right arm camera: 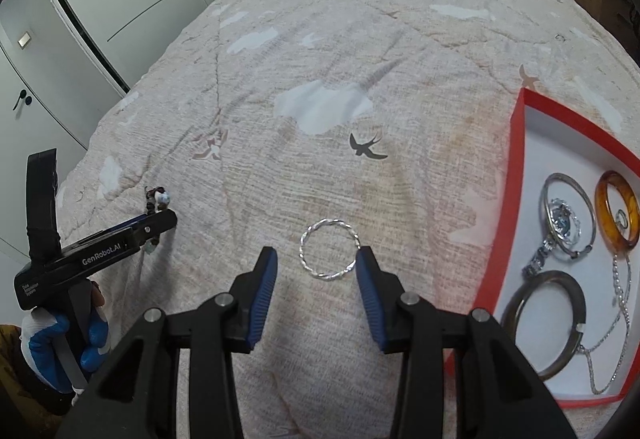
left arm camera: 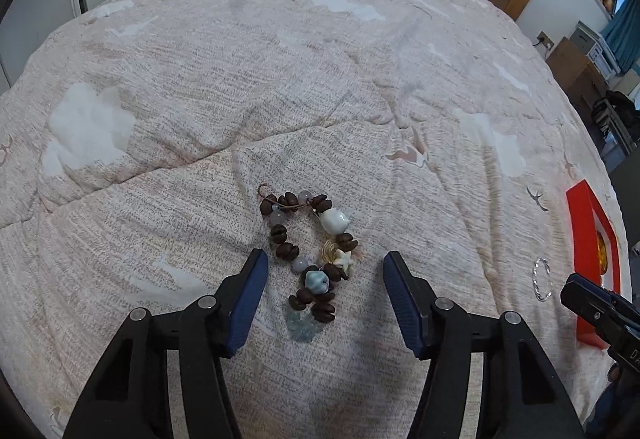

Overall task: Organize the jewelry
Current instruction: 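Grasp the dark beaded bracelet with the left tool while the right tool grasps the twisted ring, then carry the beaded bracelet and twisted ring into the red box and release both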

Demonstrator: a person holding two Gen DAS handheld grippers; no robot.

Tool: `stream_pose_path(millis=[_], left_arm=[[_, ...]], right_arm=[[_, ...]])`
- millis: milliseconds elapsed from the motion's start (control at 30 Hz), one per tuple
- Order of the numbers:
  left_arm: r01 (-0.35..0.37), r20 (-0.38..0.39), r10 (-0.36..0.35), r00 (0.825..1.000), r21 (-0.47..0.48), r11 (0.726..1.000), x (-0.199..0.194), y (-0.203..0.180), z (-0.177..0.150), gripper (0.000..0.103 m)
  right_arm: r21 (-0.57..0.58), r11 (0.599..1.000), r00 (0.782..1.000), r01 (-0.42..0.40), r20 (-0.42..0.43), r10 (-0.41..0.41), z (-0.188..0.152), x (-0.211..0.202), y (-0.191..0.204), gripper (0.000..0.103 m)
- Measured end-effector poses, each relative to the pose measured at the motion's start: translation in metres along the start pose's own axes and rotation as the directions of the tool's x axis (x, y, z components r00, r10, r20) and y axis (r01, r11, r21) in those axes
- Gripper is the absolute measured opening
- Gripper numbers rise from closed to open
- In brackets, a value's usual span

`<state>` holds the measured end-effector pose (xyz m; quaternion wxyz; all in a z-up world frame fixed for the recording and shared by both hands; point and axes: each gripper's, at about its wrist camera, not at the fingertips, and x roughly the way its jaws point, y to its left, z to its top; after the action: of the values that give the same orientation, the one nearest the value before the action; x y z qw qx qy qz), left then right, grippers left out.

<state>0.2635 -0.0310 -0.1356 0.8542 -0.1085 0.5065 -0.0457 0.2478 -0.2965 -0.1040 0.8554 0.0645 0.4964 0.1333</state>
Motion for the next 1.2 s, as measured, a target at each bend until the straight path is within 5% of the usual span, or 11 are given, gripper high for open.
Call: stream_pose_path(millis=[233, 767, 1200], left_arm=[[0.000, -0.006, 0.000, 1.000, 0.005, 1.000, 0.007, 0.003, -0.003, 0.053], [0.019, -0.011, -0.018, 1.000, 0.030, 0.999, 0.003, 0.009, -0.008, 0.016], [0.073, 0.013, -0.073, 0.997, 0.053, 0.996, -0.038, -0.002, -0.016, 0.014]], right_arm=[[0.012, 1.000, 1.000, 0.017, -0.019, -0.016, 0.003, 0.014, -0.005, 0.046], [0.004, 0.998, 0.997, 0.057, -0.057, -0.057, 0.001, 0.040, 0.000, 0.039], [-0.028, 1.000, 1.000, 0.012, 0.020, -0.011, -0.006, -0.002, 0.020, 0.039]])
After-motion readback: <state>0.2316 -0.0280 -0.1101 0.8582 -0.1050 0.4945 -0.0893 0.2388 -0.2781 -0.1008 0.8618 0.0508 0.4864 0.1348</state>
